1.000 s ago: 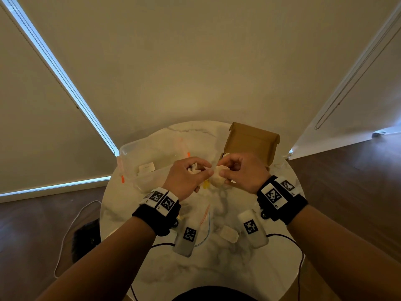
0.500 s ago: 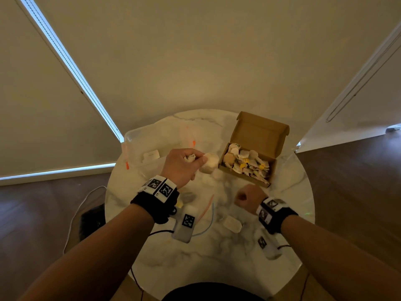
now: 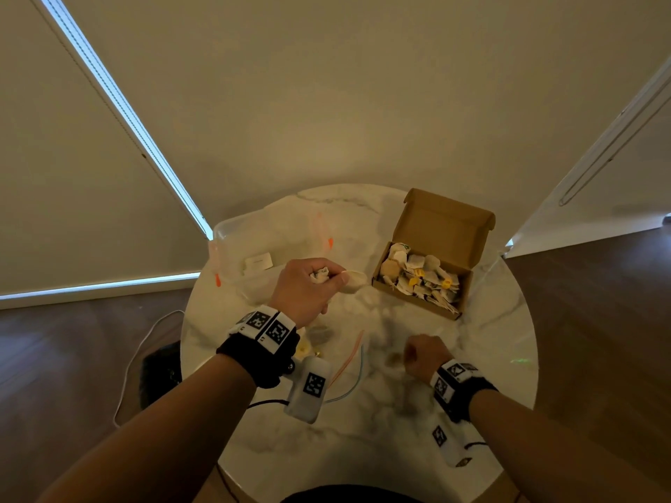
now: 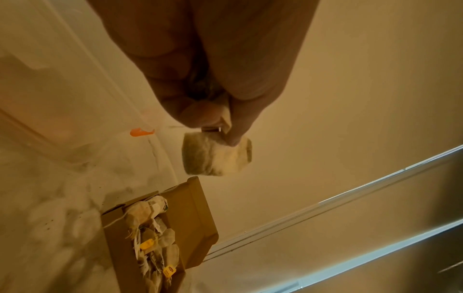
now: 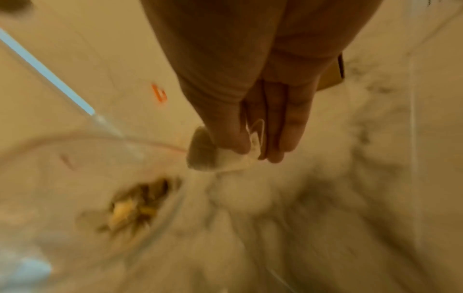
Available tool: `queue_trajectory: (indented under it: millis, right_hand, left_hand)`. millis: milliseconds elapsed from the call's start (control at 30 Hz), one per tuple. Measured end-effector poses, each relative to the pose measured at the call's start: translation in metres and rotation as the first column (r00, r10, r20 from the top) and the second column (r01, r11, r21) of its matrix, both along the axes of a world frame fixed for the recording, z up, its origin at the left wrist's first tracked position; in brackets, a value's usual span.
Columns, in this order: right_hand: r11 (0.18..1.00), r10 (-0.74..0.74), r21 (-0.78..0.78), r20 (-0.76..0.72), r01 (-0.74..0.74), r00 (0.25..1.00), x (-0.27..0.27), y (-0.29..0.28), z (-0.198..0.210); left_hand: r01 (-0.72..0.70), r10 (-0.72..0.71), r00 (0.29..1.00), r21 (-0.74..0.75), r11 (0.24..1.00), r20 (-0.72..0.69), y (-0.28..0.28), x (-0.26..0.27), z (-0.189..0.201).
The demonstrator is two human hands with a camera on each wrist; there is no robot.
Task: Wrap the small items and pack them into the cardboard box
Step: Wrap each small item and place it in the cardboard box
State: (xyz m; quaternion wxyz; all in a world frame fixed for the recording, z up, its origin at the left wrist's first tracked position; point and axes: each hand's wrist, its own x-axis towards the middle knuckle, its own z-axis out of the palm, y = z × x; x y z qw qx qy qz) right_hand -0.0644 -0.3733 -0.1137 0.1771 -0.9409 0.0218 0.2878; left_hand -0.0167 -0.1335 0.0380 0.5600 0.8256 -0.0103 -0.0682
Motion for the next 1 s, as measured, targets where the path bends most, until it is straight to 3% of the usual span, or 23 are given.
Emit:
queue_trajectory:
  millis: [167, 300, 467, 633, 900, 1000]
  right_hand:
    - [0.953, -0.17, 0.298, 0.358, 0.061, 0.918, 0.023, -0.011, 0.067]
    - [0.895, -0.292, 0.439, 0.437, 0.082, 0.851, 0.04, -0.011, 0.123]
    - [0.866, -0.272, 0.5, 0.459, 0.008, 0.846, 0.046, 0.004, 0.171]
    - [0.83, -0.192, 0.55, 0.432, -0.088, 0.881, 0.045, 0.014, 0.179]
    - [0.769, -0.24, 0.634, 0.398, -0.077, 0.885, 0.049, 0.015, 0.172]
    - [0.792, -0.217, 0.607, 0.371, -0.059, 0.903, 0.056, 0.011, 0.172]
  left_hand:
    - [0.019, -0.019, 1.0, 0.008, 1.0, 0.02, -0.001, 0.006, 0.002]
    - [0.089, -0.088, 0.996, -0.012, 0.996, 0.009, -0.01, 0.01, 0.005]
    - [0.185, -0.185, 0.982, 0.001, 0.983, 0.045, -0.024, 0.011, 0.007]
    - [0.194, -0.191, 0.97, -0.007, 0.981, 0.151, -0.03, 0.014, 0.006]
    - [0.118, -0.121, 0.982, 0.034, 0.992, 0.144, -0.038, 0.023, -0.007]
    - [0.12, -0.124, 0.982, 0.038, 0.992, 0.139, -0.046, 0.027, -0.009]
